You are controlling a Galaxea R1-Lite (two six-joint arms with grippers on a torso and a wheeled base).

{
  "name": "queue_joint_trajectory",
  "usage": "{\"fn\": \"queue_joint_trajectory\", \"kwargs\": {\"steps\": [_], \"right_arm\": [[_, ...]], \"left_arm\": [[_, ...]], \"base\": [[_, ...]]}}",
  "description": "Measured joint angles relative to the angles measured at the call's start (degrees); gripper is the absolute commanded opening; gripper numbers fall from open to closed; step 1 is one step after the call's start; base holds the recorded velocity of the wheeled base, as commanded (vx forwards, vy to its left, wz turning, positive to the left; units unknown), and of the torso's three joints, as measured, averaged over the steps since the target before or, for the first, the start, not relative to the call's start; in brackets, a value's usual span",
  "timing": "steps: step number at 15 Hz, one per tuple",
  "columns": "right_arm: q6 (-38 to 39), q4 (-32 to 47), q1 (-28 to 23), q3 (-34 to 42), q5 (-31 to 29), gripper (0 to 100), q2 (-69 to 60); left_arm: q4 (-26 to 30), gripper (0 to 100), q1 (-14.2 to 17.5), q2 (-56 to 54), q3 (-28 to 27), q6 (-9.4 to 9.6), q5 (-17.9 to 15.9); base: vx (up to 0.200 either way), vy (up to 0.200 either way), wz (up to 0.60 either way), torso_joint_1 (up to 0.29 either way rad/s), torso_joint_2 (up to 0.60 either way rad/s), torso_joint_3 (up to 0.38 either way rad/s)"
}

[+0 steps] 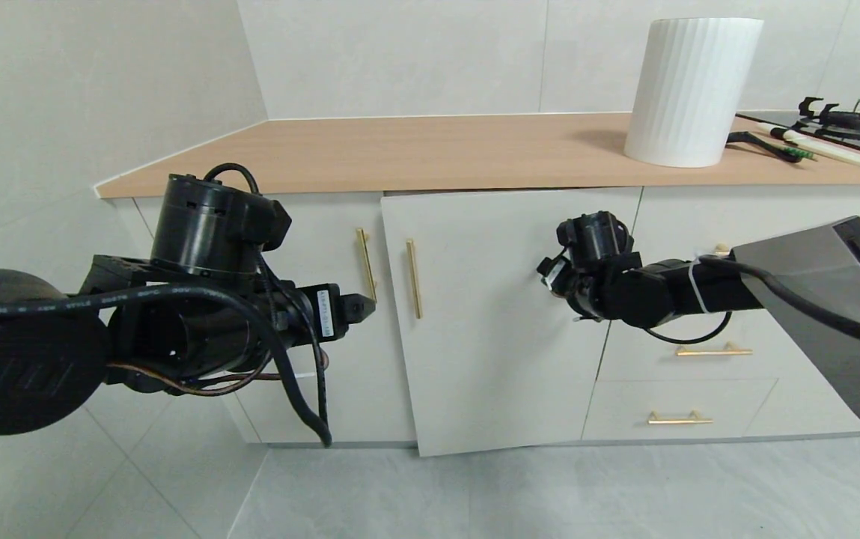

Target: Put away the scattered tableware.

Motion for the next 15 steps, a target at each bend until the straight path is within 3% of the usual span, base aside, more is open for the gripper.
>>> {"fn": "queue_joint_trajectory", "kwargs": {"steps": [11,15], "right_arm": [[0.13,0.77,-2.0,-5.42,-3.89,100,3.39],[0.33,0.06,-2.34,-2.17,-4.24,100,0.46]], "left_arm": [[0.0,100,0.0,0.13,0.02,-0.06,0.02],[-0.02,100,0.0,-0.2,0.0,-0.06,0.07]], "base": [[0.0,0.0,0.0,0.0,0.0,0.0],[0.0,0.0,0.0,0.0,0.0,0.0]]}}
